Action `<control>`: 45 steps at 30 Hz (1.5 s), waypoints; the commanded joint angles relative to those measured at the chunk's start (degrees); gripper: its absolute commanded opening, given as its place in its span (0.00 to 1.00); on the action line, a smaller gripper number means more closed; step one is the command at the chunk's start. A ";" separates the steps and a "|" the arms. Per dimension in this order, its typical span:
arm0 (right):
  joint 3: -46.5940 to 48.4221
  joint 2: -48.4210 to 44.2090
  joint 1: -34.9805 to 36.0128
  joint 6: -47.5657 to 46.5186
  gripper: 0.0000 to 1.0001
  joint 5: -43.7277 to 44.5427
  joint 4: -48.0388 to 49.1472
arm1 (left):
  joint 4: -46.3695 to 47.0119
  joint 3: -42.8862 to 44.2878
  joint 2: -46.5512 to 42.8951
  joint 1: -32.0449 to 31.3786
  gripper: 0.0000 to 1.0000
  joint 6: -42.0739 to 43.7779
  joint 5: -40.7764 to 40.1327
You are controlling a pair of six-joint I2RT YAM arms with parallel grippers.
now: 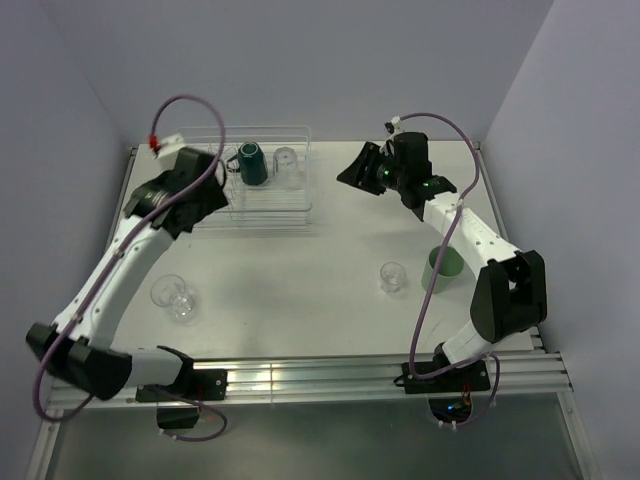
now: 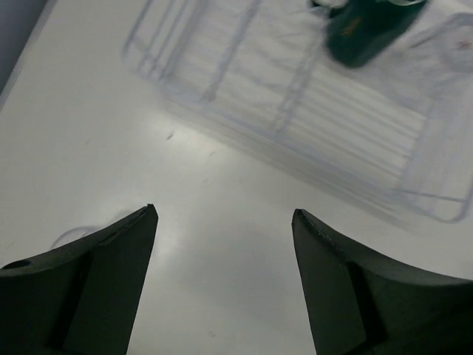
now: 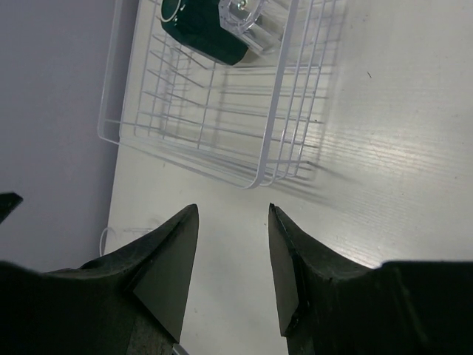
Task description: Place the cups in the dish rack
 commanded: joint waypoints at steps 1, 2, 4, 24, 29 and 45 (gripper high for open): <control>0.00 -2.63 0.52 -2.04 0.51 0.42 -0.25 | -6.45 -11.25 -6.95 6.83 0.79 -7.38 3.85; 0.09 -2.64 0.61 -2.13 0.51 0.68 -0.60 | -8.37 -12.66 -9.14 8.25 0.78 -9.56 4.65; 0.18 -2.81 0.61 -2.30 0.51 0.68 -0.69 | -9.44 -16.36 -10.57 9.23 0.73 -10.98 4.75; 0.18 -2.64 0.52 -2.83 0.51 0.60 -1.31 | -12.70 -29.20 -1.87 15.55 0.49 -24.34 9.66; -0.09 -3.07 0.52 -3.01 0.51 0.51 -1.05 | -9.36 -32.09 -1.78 16.26 0.49 -24.78 10.90; -0.26 -3.34 0.61 -3.62 0.51 0.33 -1.31 | -3.47 -32.81 -6.61 16.79 0.00 -17.15 21.59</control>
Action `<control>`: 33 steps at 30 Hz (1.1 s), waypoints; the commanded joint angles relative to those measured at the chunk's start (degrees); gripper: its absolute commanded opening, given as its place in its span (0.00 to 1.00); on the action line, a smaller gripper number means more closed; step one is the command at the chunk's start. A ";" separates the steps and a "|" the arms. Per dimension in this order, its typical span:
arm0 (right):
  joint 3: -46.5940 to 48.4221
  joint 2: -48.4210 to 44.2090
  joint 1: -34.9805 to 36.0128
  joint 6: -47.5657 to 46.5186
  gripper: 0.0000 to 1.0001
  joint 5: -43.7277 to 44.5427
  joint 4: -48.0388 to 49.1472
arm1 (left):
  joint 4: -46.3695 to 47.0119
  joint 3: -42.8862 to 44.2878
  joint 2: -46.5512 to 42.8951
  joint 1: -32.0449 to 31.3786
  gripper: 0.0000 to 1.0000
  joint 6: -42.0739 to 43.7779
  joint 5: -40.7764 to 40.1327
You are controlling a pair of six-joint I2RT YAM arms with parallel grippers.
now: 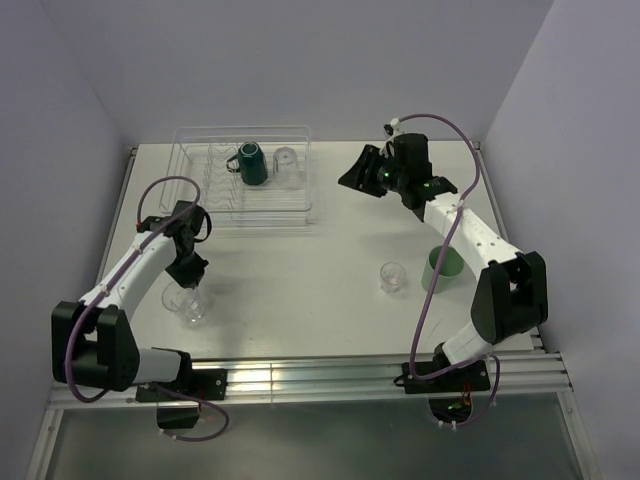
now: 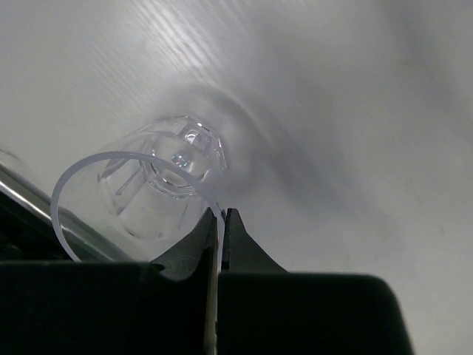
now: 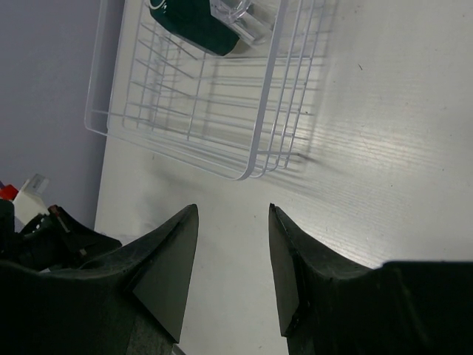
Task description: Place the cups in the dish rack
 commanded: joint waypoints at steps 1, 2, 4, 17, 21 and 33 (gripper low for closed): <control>0.13 -2.88 0.61 -1.39 0.51 0.20 0.57 | 3.63 1.75 -5.30 -0.19 0.00 6.24 9.33; 0.13 -2.88 0.70 -1.48 0.51 0.38 0.48 | 4.77 2.45 -6.18 -0.46 0.00 9.22 14.31; 0.39 -2.88 0.61 -1.57 0.51 0.47 0.31 | 5.75 4.20 -8.64 -2.29 0.00 12.48 19.43; 5.66 -5.16 0.61 0.09 0.51 -4.62 1.36 | 38.14 18.46 -6.02 -10.22 0.00 10.14 52.53; 5.94 -5.95 0.61 3.34 0.56 -10.68 6.53 | 58.44 15.91 -2.77 -9.34 0.00 2.23 62.07; 3.03 -7.36 0.61 11.00 0.88 -20.45 19.29 | 92.38 13.88 2.94 -7.41 0.00 -13.59 68.85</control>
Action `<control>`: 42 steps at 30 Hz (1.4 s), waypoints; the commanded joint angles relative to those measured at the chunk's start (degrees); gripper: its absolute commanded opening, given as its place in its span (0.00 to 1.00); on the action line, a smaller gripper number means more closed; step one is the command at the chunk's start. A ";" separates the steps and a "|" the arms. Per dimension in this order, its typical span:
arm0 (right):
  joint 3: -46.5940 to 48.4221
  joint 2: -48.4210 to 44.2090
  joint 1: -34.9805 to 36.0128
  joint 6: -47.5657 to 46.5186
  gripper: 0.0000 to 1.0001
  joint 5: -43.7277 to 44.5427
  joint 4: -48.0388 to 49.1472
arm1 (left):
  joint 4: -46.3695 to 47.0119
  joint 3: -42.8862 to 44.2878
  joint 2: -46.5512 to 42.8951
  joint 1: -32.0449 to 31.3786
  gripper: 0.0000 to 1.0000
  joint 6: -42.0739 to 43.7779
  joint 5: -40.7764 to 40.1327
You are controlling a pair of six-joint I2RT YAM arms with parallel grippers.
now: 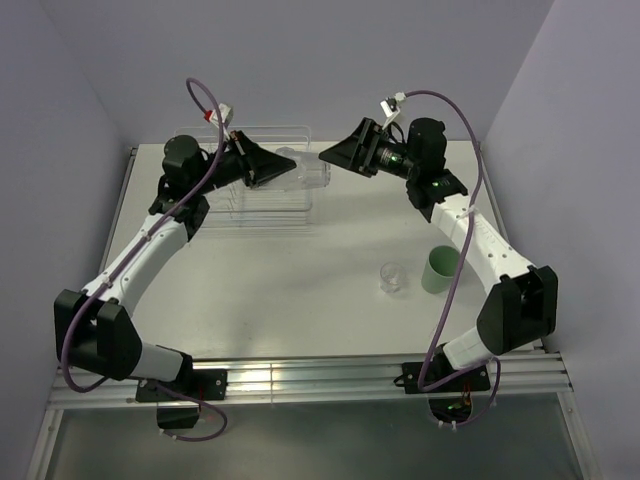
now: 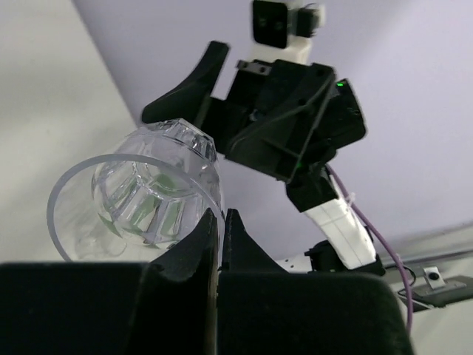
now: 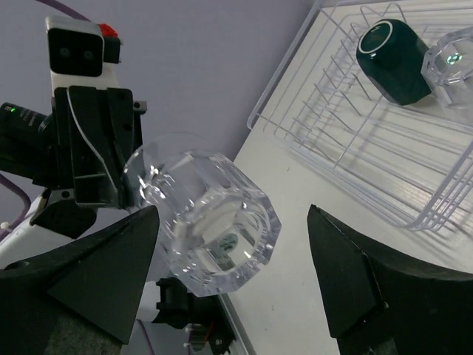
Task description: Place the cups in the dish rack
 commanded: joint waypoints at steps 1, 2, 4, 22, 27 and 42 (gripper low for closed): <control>0.58 -3.56 0.35 0.14 0.89 -2.22 2.99 | 16.50 1.55 0.69 0.47 0.00 -5.77 4.31; 0.41 -3.56 0.35 0.22 0.90 -2.31 3.07 | 16.94 1.82 1.13 0.47 0.00 -6.13 4.57; -0.29 -3.74 0.35 1.97 0.92 -3.27 5.86 | 19.65 1.91 2.45 0.47 0.00 -7.79 5.10; -3.28 -1.98 2.46 7.52 0.94 -7.85 12.13 | 31.80 1.21 7.55 0.47 0.00 -14.66 6.42; -4.42 -2.15 2.63 8.13 0.94 -8.02 13.27 | 32.76 0.24 8.52 0.38 0.00 -15.45 6.51; -3.55 -3.12 3.07 3.92 0.00 -3.72 8.00 | 29.78 -1.52 8.35 -1.29 0.04 -11.76 6.42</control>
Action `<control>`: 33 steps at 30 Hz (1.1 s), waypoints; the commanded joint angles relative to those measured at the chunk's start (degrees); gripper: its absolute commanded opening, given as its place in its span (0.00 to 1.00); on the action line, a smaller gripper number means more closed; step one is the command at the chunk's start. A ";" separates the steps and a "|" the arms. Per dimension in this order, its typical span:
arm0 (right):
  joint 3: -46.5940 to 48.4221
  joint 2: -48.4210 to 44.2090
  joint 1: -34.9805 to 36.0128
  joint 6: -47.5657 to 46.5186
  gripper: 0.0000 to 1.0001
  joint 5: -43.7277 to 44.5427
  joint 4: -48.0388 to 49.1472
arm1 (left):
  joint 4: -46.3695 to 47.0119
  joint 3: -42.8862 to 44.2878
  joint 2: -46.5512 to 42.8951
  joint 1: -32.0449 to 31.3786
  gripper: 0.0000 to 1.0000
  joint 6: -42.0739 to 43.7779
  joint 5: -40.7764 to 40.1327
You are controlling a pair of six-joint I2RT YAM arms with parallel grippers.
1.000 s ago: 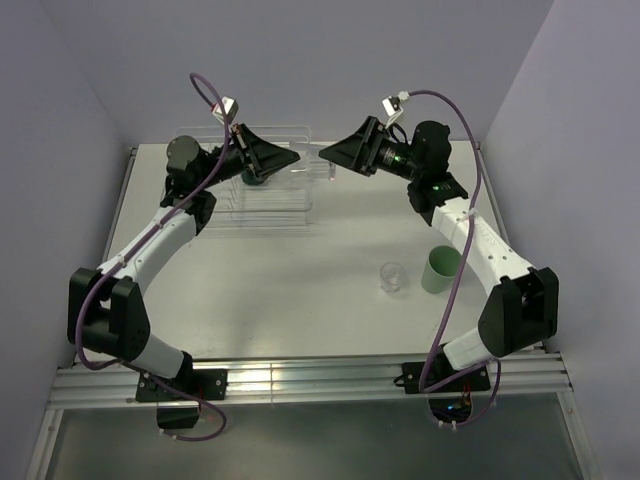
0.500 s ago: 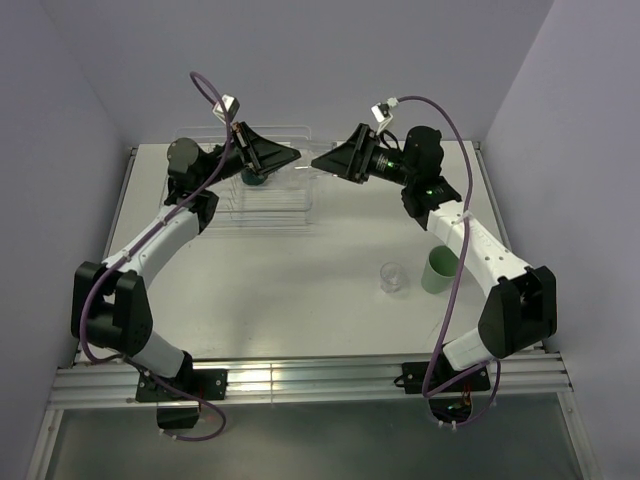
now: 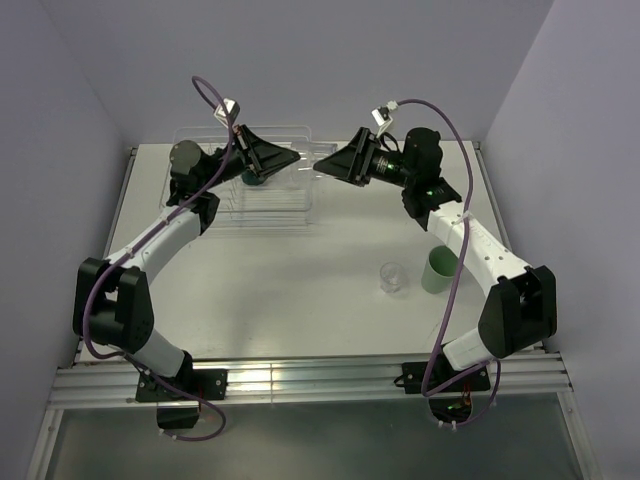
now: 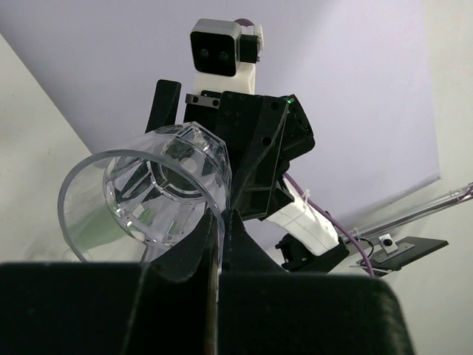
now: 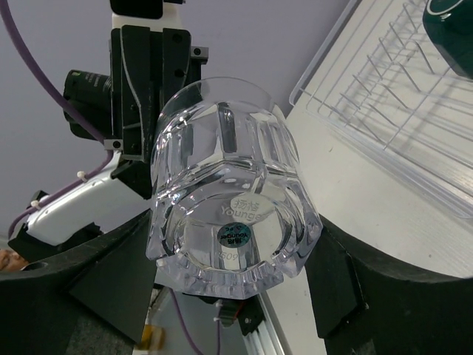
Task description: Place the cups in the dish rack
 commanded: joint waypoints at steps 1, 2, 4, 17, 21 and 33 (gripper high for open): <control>1.57 -2.20 1.32 -3.30 0.00 2.12 -1.57 | -0.23 -0.14 -1.18 -1.95 0.08 3.71 0.30; 1.57 -2.55 1.32 -3.65 0.00 2.73 -1.84 | -1.10 -0.14 -1.45 -1.95 0.19 4.24 0.04; 2.00 -2.99 1.32 -4.79 0.00 3.35 -3.42 | -4.61 0.38 -2.15 -1.86 0.32 6.61 -1.01; 3.76 -4.40 1.32 -7.87 0.00 6.78 -8.00 | -34.47 5.39 -8.04 -1.16 0.69 23.75 -18.12; 5.26 -4.40 1.32 -10.58 0.00 9.41 -11.86 | -50.12 10.21 -10.59 -0.11 0.72 29.55 -31.48; 41.26 17.72 12.74 -27.02 0.00 41.90 -47.34 | -75.55 19.19 -17.97 2.27 0.73 40.98 -55.07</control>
